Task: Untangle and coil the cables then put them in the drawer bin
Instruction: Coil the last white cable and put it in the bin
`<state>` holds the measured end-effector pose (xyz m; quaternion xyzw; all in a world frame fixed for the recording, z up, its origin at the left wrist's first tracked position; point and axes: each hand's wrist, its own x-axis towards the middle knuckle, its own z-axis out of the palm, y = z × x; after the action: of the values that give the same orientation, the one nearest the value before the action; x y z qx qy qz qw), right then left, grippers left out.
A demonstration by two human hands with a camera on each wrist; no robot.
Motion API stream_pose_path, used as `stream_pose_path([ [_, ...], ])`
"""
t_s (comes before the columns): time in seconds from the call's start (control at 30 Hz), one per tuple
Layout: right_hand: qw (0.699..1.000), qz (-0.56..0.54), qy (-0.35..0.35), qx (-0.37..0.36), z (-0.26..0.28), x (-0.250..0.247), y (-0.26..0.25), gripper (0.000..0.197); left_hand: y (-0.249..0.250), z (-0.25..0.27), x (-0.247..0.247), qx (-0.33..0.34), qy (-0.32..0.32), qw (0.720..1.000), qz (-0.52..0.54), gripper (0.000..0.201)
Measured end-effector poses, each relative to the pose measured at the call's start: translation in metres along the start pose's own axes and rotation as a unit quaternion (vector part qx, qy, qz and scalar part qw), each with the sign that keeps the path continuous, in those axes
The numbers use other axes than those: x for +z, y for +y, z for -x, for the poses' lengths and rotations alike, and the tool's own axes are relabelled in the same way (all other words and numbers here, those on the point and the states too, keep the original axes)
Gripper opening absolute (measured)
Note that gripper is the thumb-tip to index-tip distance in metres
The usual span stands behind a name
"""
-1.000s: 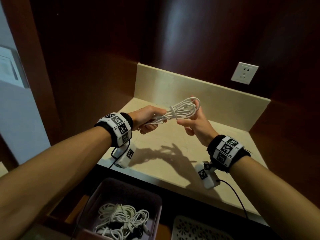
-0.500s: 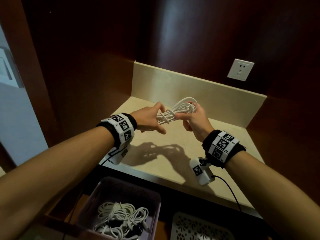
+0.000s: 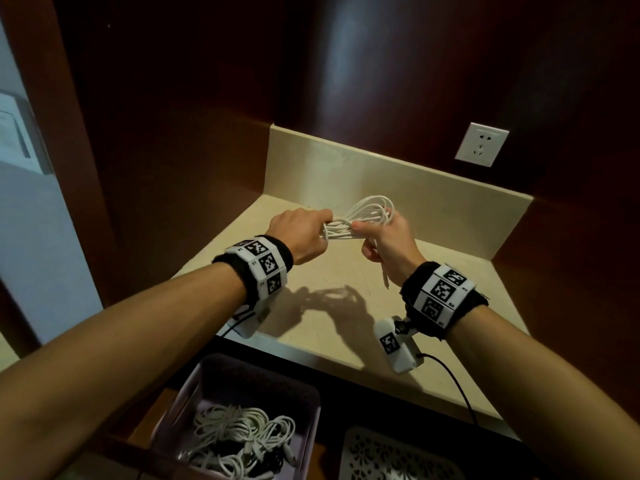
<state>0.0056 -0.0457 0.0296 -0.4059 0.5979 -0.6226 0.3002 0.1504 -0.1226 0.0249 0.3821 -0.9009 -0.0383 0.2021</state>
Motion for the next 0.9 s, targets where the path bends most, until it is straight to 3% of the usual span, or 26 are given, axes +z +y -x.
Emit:
stream_pose_path([
  [0.1, 0.999, -0.013, -0.035, -0.011, 0.008, -0.006, 0.002, 0.026, -0.007, -0.004, 0.001, -0.045, -0.007, 0.995, 0.093, 0.012],
  [0.27, 0.997, 0.047, -0.061, -0.005, 0.013, -0.010, 0.011, 0.021, -0.015, -0.008, 0.001, -0.093, -0.015, 0.979, 0.181, 0.018],
  [0.47, 0.989, 0.063, -0.126, 0.038, 0.022, -0.008, 0.018, 0.018, -0.008, -0.005, -0.009, -0.116, -0.039, 0.927, 0.353, 0.032],
  [0.63, 0.994, 0.038, -0.099, 0.024, 0.018, -0.014, 0.013, 0.035, -0.008, 0.005, -0.013, -0.105, -0.145, 0.859, 0.479, 0.043],
  [0.9, 0.990, -0.049, -0.130, 0.006, 0.016, -0.017, 0.002, 0.054, -0.010, 0.010, -0.016, -0.092, -0.305, 0.809, 0.494, 0.043],
])
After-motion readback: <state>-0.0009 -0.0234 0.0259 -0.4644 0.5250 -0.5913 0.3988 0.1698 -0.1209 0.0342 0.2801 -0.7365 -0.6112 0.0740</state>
